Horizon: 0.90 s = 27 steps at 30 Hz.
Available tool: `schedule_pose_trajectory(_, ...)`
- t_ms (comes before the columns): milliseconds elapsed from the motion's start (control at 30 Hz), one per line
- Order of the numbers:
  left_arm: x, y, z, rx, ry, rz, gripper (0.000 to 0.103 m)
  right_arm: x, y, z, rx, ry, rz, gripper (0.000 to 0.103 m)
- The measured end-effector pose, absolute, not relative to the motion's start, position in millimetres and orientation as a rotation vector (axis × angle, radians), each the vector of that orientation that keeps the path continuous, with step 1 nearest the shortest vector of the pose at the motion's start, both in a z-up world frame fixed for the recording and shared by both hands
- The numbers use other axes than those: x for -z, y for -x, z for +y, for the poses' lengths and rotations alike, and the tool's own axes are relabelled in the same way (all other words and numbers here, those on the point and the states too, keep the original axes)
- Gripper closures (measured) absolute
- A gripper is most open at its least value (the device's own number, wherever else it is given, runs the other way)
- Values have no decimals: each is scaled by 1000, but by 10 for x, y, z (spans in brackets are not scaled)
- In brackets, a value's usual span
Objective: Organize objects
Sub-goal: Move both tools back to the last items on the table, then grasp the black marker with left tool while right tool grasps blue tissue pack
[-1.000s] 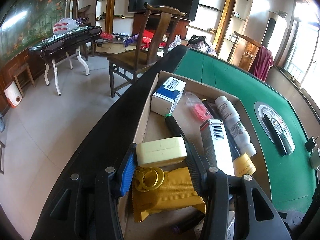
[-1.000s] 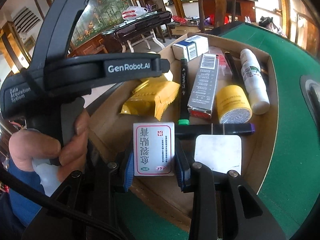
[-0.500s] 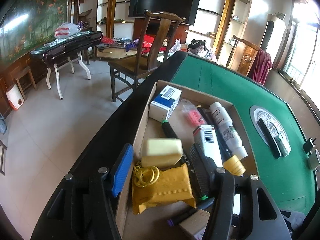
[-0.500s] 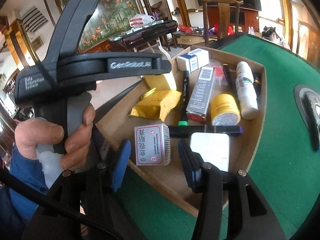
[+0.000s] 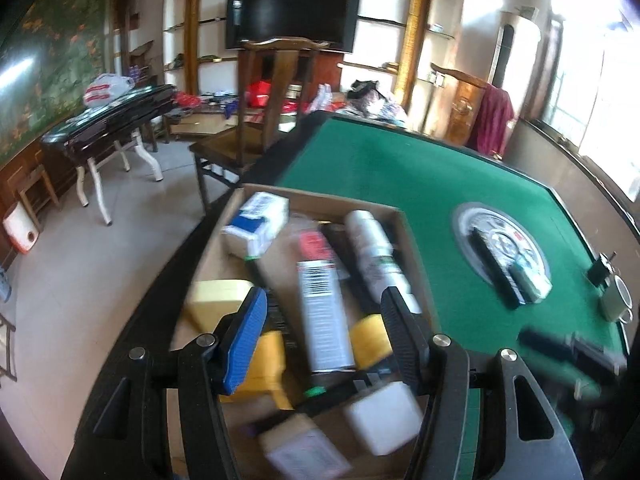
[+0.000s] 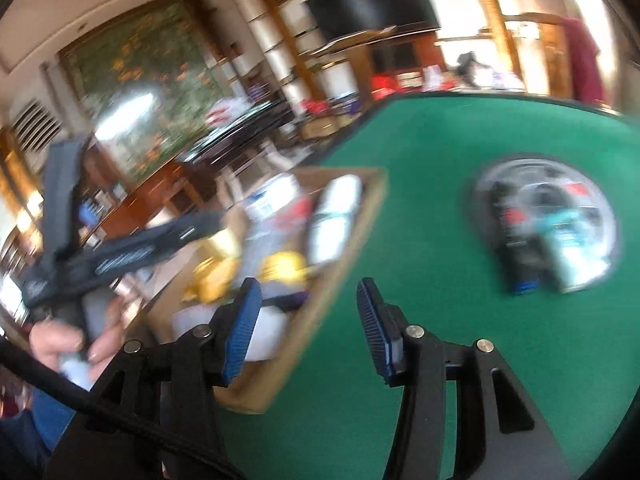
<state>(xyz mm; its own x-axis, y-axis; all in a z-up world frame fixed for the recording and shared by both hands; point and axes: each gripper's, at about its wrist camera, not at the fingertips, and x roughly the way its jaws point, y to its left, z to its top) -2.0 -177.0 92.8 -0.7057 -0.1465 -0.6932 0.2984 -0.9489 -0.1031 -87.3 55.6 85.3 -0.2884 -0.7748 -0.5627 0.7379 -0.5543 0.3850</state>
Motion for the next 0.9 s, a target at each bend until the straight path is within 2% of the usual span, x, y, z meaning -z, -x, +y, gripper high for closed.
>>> schedule_pose_trajectory(200, -984, 448, -1158, 2759, -1211, 288, 49, -928, 1543, 1424, 2201, -915, -188, 53)
schedule_pose_trajectory(367, -845, 1064, -616, 2736, -1382, 332, 49, -802, 1825, 1931, 2295, -1025, -425, 51)
schedule_pose_trajectory(467, -721, 1373, -406, 2689, -1448, 382, 49, -780, 1881, 1995, 2336, -1062, -459, 52)
schedule_pose_trajectory(767, -379, 1996, -97, 2561, -1559, 376, 51, -786, 1947, 2205, 2320, -1057, -559, 51)
schedule_pose_trajectory(800, -354, 2025, -90, 2551, -1561, 376, 54, -788, 1950, 2208, 2324, -1057, -560, 51)
schedule_pose_trajectory(867, -312, 2074, -59, 2551, -1576, 367, 68, -775, 1973, 2189, 2329, -1056, -547, 51)
schedule_pose_trajectory(900, -287, 2085, -60, 2548, -1584, 367, 86, -770, 1980, 2184, 2336, -1059, -536, 51)
